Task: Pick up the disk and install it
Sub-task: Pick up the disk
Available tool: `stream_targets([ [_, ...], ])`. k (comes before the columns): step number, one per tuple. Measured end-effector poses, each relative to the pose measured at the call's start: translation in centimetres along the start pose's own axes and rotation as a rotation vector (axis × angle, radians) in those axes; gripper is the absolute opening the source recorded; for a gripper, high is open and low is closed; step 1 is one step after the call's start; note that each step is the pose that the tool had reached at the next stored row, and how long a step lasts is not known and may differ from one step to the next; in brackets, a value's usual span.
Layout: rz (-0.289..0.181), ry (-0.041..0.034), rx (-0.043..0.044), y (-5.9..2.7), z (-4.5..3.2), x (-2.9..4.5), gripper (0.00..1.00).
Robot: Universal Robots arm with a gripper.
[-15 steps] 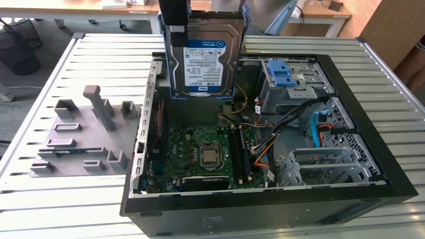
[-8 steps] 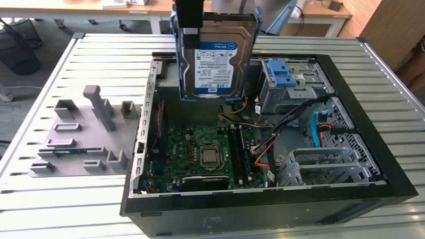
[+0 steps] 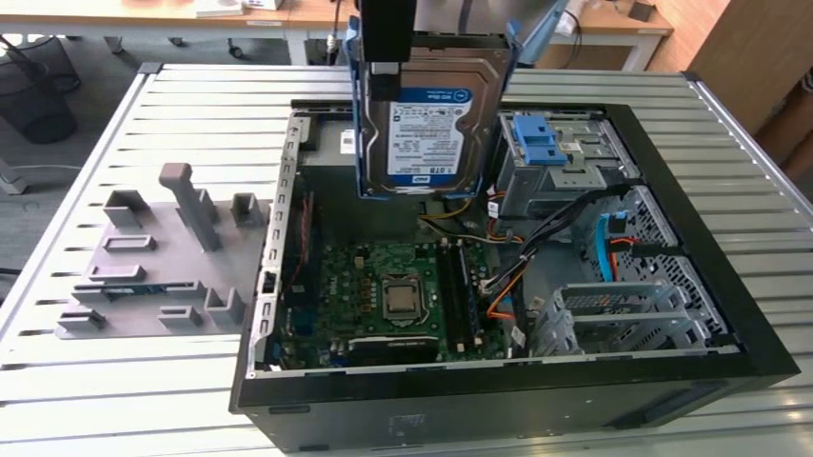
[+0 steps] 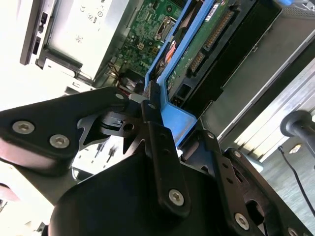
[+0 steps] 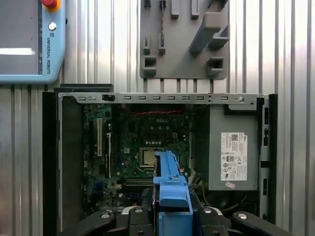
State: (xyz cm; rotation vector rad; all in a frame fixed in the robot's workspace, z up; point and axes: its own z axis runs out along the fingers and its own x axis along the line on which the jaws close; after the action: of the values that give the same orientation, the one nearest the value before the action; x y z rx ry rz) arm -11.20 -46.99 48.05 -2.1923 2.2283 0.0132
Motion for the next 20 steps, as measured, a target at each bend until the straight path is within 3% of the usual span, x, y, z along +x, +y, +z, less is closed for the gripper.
stream_targets([
  [6, 0.0, -0.0001, 0.001, -0.33, 0.19, 1.03, 0.36],
  [17, 0.0, -0.0002, 0.0012, -4.09, 0.33, 1.63, 0.36],
  [20, 0.0, 0.0, 0.0011, -4.35, 0.33, 1.65, 0.36],
])
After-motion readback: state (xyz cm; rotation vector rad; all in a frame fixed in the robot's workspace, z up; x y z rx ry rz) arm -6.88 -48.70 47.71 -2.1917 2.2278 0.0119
